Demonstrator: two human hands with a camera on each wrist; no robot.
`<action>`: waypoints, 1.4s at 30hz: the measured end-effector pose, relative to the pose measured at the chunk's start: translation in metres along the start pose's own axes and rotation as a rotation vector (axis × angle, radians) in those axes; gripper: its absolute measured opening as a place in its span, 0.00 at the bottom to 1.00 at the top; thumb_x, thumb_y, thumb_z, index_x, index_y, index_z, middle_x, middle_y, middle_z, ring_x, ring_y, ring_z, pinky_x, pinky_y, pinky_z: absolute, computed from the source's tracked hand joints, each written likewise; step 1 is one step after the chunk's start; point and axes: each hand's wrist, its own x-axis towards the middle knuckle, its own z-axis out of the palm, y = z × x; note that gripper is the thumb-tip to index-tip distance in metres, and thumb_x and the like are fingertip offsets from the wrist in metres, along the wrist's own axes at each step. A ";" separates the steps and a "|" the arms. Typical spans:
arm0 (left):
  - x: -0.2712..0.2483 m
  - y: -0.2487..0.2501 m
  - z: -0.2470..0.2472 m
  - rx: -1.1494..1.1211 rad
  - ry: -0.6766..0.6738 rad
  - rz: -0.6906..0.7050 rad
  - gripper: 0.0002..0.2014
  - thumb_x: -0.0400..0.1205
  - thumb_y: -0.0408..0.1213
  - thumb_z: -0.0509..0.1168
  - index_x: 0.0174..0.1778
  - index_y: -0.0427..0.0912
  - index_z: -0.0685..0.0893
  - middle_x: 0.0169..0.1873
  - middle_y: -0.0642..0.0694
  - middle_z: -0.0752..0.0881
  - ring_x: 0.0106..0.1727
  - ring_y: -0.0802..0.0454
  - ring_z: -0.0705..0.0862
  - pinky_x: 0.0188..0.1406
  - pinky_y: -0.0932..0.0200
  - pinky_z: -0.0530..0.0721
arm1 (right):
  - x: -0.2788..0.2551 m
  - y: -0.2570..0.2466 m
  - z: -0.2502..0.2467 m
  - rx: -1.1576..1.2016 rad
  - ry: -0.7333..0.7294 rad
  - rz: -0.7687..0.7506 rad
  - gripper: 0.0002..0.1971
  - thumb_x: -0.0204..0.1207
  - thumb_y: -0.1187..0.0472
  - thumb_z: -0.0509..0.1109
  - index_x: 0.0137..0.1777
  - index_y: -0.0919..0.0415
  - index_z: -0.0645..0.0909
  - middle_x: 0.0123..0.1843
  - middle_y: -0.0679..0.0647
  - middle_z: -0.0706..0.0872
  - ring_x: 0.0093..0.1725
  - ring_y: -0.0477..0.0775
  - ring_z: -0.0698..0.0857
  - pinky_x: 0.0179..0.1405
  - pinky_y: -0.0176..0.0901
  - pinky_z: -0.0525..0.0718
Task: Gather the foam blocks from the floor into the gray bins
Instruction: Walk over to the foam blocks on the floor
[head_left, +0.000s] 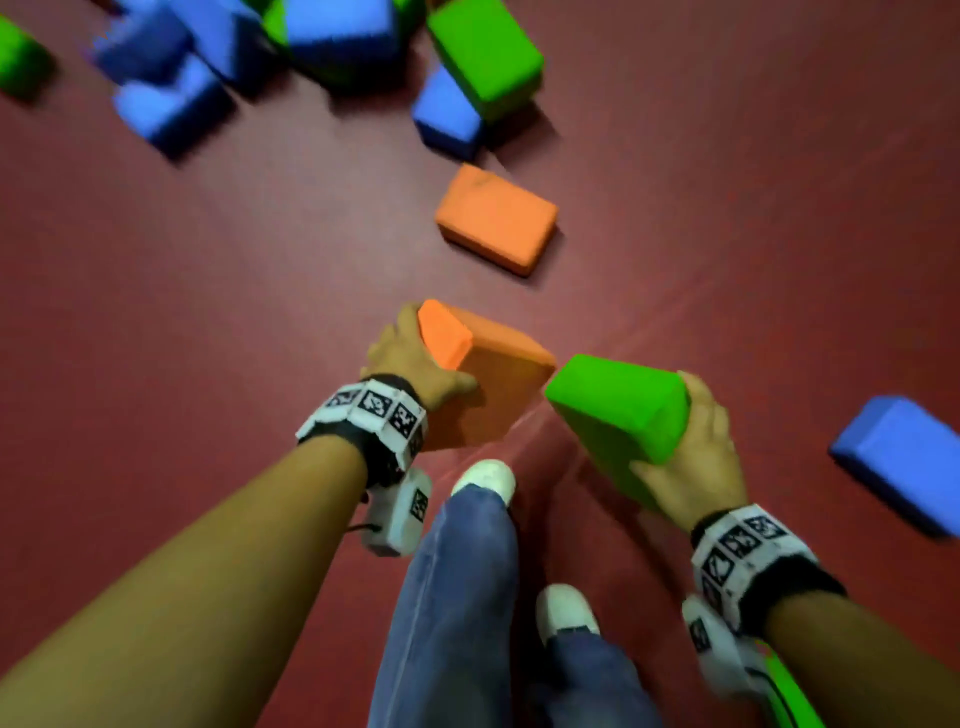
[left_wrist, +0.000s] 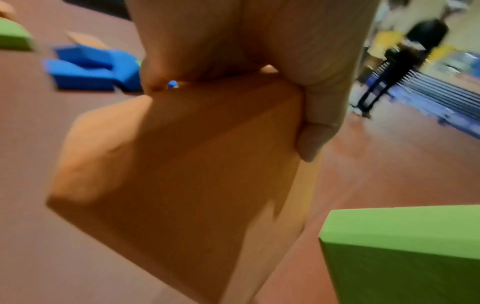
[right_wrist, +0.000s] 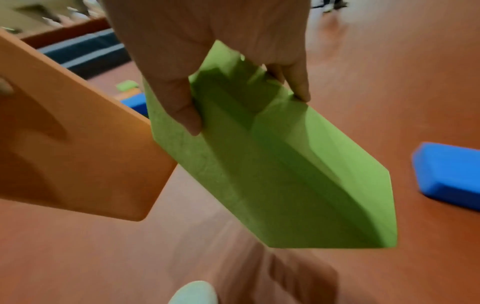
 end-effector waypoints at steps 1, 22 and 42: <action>-0.026 -0.015 -0.029 -0.067 0.074 -0.052 0.55 0.57 0.48 0.82 0.78 0.49 0.58 0.69 0.38 0.72 0.70 0.35 0.71 0.65 0.43 0.76 | -0.012 -0.031 -0.006 0.008 -0.033 -0.086 0.54 0.53 0.66 0.84 0.80 0.59 0.59 0.67 0.68 0.72 0.63 0.75 0.76 0.65 0.66 0.75; -0.783 -0.407 -0.237 -1.162 1.592 -0.772 0.40 0.63 0.46 0.82 0.62 0.49 0.63 0.63 0.43 0.78 0.62 0.45 0.79 0.66 0.51 0.77 | -0.610 -0.490 0.055 0.083 -0.833 -1.610 0.56 0.51 0.79 0.80 0.81 0.60 0.59 0.64 0.57 0.70 0.61 0.47 0.69 0.68 0.41 0.66; -0.974 -0.674 -0.282 -1.180 2.106 -1.102 0.50 0.66 0.38 0.81 0.75 0.51 0.52 0.69 0.39 0.73 0.65 0.40 0.76 0.67 0.40 0.75 | -0.951 -0.655 0.280 0.122 -1.002 -2.034 0.42 0.46 0.78 0.79 0.66 0.65 0.73 0.59 0.65 0.74 0.57 0.48 0.69 0.56 0.27 0.64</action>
